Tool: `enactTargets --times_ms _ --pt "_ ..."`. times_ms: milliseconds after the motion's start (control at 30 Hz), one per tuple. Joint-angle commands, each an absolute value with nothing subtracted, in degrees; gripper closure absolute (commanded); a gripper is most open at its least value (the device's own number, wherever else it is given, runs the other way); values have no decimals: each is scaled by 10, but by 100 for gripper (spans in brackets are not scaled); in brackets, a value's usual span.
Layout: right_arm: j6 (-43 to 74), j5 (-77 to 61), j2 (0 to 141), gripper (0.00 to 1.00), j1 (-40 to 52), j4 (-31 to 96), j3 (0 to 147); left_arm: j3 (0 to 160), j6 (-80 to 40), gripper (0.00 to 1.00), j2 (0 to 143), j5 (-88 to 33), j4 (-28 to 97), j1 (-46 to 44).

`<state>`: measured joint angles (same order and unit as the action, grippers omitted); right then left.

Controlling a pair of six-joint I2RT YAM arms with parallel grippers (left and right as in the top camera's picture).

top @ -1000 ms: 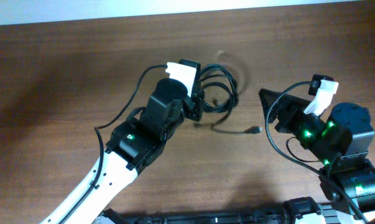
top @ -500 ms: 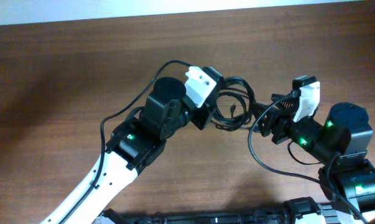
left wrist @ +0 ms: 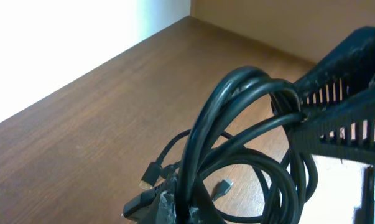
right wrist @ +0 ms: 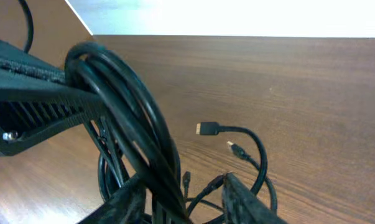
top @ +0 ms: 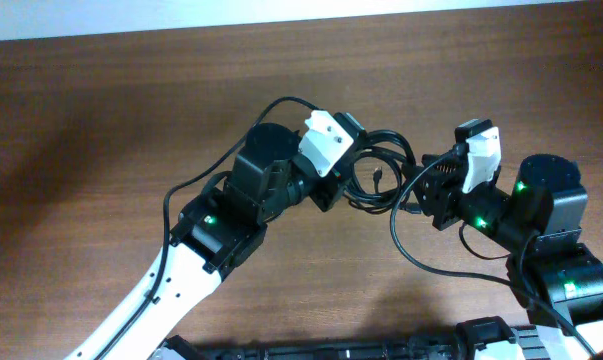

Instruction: Untangle cables

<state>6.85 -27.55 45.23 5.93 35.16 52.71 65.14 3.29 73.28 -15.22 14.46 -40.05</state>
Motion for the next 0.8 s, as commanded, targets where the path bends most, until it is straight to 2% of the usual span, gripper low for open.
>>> enactTargets --times_ms 0,100,233,433,767 --pt "62 -281 451 71 56 352 537 659 -14 100 724 -132 129 -399" --pt "62 -281 451 85 56 351 537 659 -13 100 724 -124 133 -399" --pt "62 -285 451 95 56 349 537 659 -16 100 724 -121 140 -399" --pt "64 -319 451 96 56 325 537 659 -18 100 724 -119 146 -399" --pt "83 -340 451 96 56 301 537 659 -128 100 724 2 178 -399"
